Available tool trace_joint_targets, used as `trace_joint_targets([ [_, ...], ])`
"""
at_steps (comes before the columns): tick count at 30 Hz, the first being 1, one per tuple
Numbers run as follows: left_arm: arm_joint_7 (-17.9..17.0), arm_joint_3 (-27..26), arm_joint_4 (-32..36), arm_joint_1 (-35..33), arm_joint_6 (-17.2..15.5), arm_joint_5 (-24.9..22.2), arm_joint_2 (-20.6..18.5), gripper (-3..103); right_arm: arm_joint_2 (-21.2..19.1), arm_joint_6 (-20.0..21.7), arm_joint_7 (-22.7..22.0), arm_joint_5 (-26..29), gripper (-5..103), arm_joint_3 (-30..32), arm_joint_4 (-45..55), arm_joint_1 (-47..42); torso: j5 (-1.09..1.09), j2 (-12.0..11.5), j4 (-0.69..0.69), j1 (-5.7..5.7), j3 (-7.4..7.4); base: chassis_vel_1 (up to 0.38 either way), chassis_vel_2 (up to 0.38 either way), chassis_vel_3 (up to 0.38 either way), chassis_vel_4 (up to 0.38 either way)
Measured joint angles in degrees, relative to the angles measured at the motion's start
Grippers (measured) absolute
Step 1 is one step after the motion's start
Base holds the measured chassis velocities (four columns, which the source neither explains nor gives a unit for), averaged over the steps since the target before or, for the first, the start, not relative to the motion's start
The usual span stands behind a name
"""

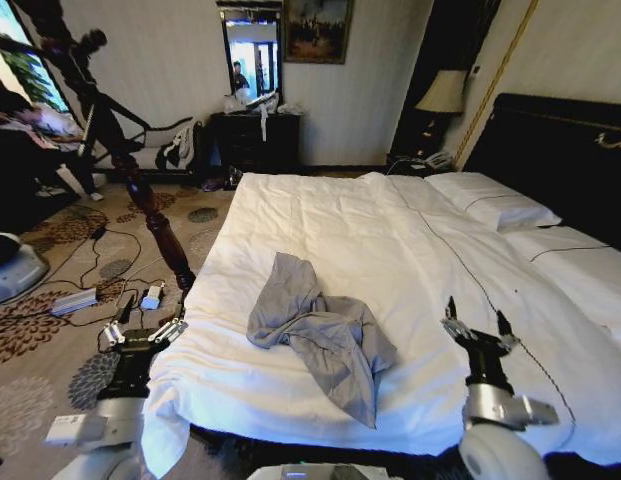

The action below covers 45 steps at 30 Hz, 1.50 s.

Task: Pick up the clothes from the bed and hang them on the clothes hanger.

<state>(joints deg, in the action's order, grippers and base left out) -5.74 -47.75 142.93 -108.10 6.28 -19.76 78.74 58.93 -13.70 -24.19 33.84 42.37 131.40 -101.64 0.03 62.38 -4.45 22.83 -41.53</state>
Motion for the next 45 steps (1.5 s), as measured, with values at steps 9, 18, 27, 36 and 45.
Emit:
trace_joint_targets([
  [9,-2.8,-0.6,-1.8,-1.0,-7.4,5.1,1.5,100,-9.5,14.2,-3.6,29.2,100,-2.4,3.5,10.9,-0.02,-0.1,0.01,-0.03,0.03,0.0,0.0,0.0,0.0],
  [18,-4.6,0.4,-13.8,-0.6,-2.2,6.2,6.7,100,-15.8,31.3,-9.9,42.0,100,-10.0,4.6,14.3,-0.04,-0.1,0.0,-0.04,0.04,0.0,0.0,0.0,0.0],
  [27,-3.9,0.0,-15.6,-2.3,2.7,4.9,8.4,100,-14.6,35.9,-18.4,44.4,100,-16.1,7.6,10.4,-0.03,-0.1,-0.03,-0.06,0.07,0.0,0.0,0.0,0.0],
  [36,-4.0,0.4,-14.8,-2.2,2.7,5.4,8.8,100,-12.3,36.6,-23.5,41.0,100,-18.5,10.6,4.3,-0.03,-0.1,0.0,-0.05,0.07,0.0,0.0,0.0,0.0],
  [45,-4.4,0.2,-14.7,-2.0,2.8,5.6,8.3,100,-9.1,37.0,-30.7,37.0,100,-19.4,12.0,-4.9,-0.03,-0.1,-0.01,-0.07,0.08,0.0,0.0,0.0,0.0],
])
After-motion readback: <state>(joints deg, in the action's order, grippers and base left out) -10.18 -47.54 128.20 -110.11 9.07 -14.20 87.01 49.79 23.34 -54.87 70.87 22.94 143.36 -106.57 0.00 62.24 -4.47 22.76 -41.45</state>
